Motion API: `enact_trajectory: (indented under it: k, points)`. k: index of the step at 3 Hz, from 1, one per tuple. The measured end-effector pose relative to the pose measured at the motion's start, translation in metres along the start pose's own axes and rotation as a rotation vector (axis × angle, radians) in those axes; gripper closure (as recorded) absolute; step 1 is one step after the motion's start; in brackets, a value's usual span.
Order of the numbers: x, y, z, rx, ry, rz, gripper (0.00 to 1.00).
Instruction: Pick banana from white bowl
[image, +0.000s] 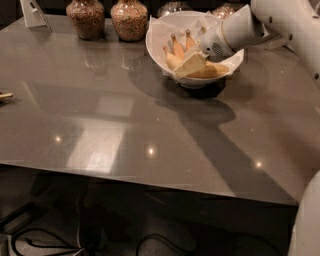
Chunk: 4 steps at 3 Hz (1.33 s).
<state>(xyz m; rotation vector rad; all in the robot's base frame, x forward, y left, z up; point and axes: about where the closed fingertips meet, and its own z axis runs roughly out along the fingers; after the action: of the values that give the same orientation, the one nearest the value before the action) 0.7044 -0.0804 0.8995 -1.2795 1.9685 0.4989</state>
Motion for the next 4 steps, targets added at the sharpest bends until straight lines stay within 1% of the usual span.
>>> enact_trajectory:
  k: [1, 2, 3, 4]
  points:
    - [-0.005, -0.005, 0.010, -0.007, -0.018, 0.008, 0.38]
    - [-0.006, -0.004, 0.013, -0.019, -0.020, 0.014, 0.57]
    - [-0.009, 0.000, 0.008, -0.026, -0.017, 0.009, 0.80]
    - [-0.015, 0.006, -0.007, -0.023, -0.015, -0.007, 1.00]
